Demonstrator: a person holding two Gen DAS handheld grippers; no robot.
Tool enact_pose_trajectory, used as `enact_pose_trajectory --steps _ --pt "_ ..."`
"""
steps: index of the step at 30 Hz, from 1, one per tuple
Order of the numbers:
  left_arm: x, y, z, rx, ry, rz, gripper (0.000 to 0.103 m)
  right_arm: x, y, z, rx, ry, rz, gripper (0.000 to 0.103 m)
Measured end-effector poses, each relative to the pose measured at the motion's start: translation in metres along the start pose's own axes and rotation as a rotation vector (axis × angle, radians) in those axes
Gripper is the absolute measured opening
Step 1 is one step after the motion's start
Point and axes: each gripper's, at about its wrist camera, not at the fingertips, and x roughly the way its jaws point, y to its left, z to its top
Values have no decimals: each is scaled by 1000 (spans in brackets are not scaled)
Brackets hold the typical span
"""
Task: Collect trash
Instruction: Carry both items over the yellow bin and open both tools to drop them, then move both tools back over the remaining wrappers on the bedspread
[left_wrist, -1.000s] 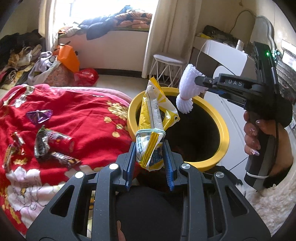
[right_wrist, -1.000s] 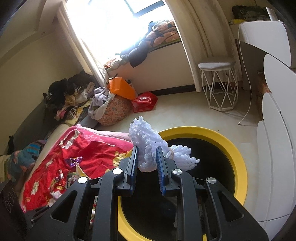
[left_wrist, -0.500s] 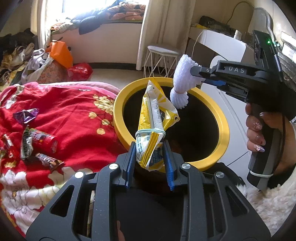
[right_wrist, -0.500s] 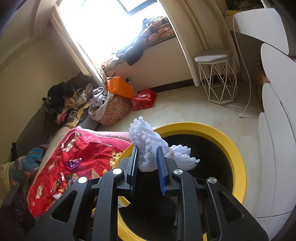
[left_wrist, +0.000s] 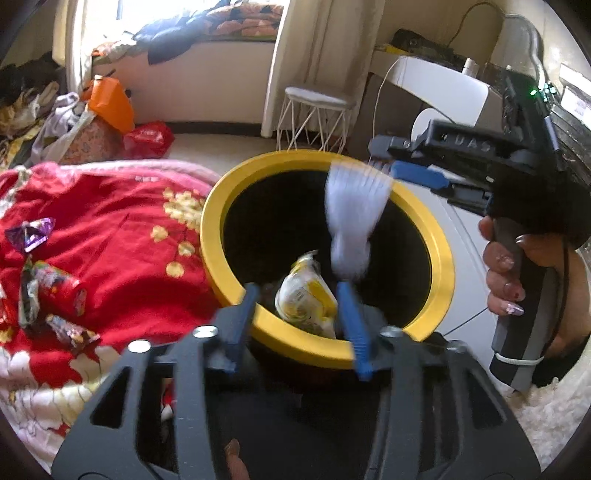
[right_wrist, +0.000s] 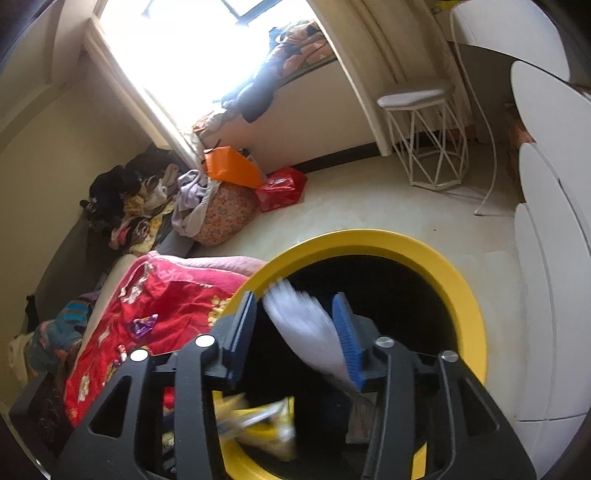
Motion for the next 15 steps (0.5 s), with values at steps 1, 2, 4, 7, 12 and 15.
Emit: enact_pose_trajectory --steps 1,2,4,7,12,15 --pt "-1 0 1 -6 -8 -7 54 -2 -2 0 4 -6 -20 50" --pt "-1 1 2 -12 -10 -13 55 -2 -2 0 6 -11 -29 52" --pt "-3 4 2 -25 -19 -9 75 -6 -3 0 7 -26 -51 61" --pt "-11 12 1 -64 -39 2 92 -10 0 -1 -10 -47 -92 70" --pt "-27 21 1 -100 -84 40 92 -16 13 -3 -63 -82 -143 82" --pt "-37 27 1 -114 -102 62 92 -17 23 -4 -97 -94 -162 85"
